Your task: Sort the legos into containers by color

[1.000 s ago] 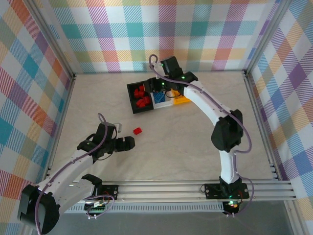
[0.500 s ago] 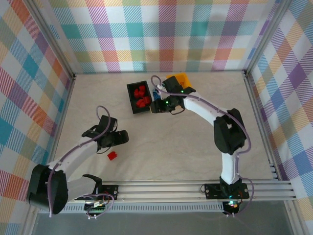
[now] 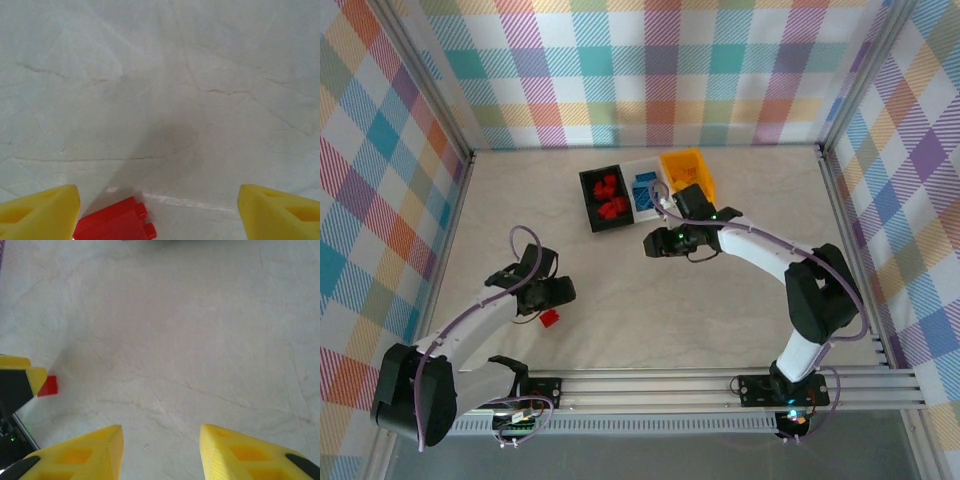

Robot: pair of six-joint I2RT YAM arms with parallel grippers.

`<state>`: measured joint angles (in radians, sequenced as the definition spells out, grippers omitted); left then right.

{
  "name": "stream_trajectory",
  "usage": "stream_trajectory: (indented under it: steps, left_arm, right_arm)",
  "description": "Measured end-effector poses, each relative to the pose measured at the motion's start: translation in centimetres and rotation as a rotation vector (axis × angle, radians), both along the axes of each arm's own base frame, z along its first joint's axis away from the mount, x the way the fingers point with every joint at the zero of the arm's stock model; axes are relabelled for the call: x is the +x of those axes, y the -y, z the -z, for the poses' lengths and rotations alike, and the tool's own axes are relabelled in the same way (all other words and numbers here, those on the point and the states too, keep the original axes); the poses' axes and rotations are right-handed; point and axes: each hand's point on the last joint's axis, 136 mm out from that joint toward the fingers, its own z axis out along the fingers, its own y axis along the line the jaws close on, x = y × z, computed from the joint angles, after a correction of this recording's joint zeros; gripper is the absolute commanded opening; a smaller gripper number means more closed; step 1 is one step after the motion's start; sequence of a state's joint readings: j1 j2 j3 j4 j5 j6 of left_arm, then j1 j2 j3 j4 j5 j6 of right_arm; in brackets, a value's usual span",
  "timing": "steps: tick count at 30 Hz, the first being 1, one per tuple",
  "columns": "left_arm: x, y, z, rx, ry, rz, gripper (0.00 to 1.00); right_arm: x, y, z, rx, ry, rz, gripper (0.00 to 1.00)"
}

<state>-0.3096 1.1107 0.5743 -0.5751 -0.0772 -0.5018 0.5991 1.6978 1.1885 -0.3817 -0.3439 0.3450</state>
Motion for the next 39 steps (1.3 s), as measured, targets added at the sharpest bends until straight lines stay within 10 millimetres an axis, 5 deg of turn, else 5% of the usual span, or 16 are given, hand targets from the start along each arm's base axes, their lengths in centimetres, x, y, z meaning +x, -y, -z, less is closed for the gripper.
stream_trajectory:
  steps: [10,17,27,39]
  left_arm:
    - [-1.7,-0.8,2.1,0.004,-0.067,-0.092,0.82]
    - [-2.1,-1.0,3.1,0.008,-0.105,-0.134,0.80]
    - [-2.3,-1.7,3.3,0.035,-0.109,-0.177,0.61]
    - [-3.3,-0.7,2.6,-0.049,-0.102,-0.174,0.61]
  right_arm:
    - [-1.3,0.8,-1.4,0.040,0.043,0.001,0.45]
    - [-2.2,1.4,-0.6,0.031,0.035,-0.002,0.45]
    - [-2.5,1.6,0.2,0.022,0.045,-0.020,0.45]
    - [-2.4,1.8,0.6,0.036,0.056,-0.022,0.45]
